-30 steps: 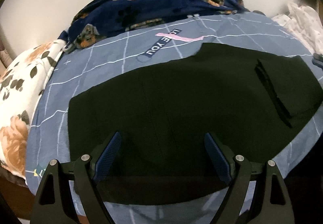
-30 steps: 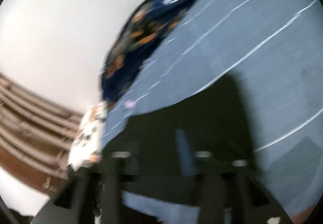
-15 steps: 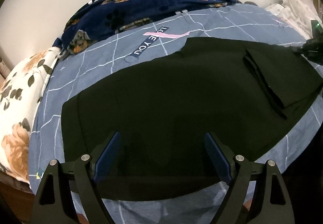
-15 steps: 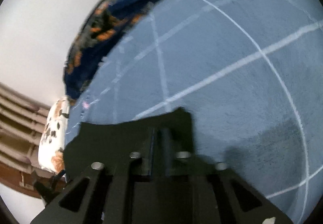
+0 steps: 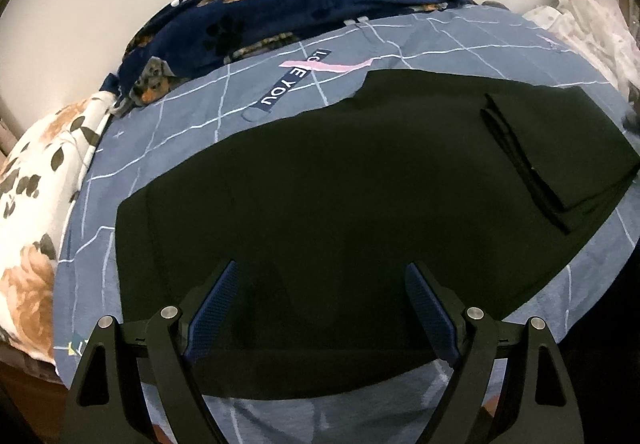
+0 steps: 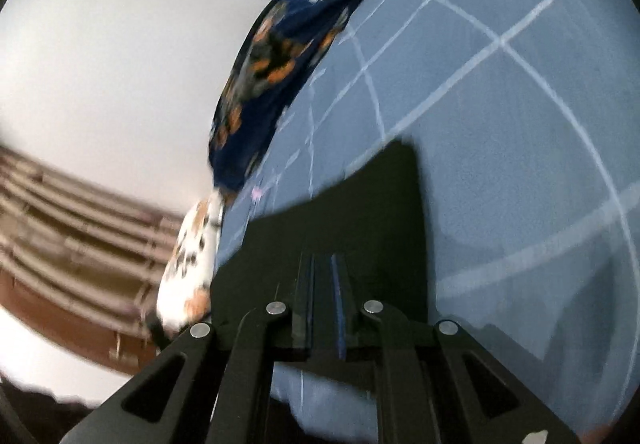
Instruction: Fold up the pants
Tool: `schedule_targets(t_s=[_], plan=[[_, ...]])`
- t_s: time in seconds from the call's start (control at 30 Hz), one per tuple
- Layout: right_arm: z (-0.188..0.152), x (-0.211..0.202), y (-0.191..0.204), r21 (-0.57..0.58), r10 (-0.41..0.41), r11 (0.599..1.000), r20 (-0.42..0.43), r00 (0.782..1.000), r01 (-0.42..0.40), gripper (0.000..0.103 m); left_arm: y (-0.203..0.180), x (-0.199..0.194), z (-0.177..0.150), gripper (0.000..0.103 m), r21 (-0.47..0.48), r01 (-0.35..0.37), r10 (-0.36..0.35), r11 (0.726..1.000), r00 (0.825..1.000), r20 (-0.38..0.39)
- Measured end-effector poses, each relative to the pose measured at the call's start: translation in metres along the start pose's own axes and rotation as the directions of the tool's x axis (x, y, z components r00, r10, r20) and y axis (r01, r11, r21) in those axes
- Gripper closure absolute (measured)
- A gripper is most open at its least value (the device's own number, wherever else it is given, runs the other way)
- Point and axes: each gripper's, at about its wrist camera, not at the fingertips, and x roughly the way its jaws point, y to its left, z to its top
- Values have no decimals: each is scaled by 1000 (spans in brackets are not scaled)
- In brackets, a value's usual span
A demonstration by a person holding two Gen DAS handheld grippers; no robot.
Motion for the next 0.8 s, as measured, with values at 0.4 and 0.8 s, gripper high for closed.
schedule_targets(t_s=[0.4,0.8], plan=[[-21,13,3,-61,-189,981,-46,981,186,95,0,-12,4,18,-6,-7,8,1000,999,39],[-28,62,114,-276,-173,946,22,985,173,64,6,-20,7,18,-20,-23,24,1000,998,62]])
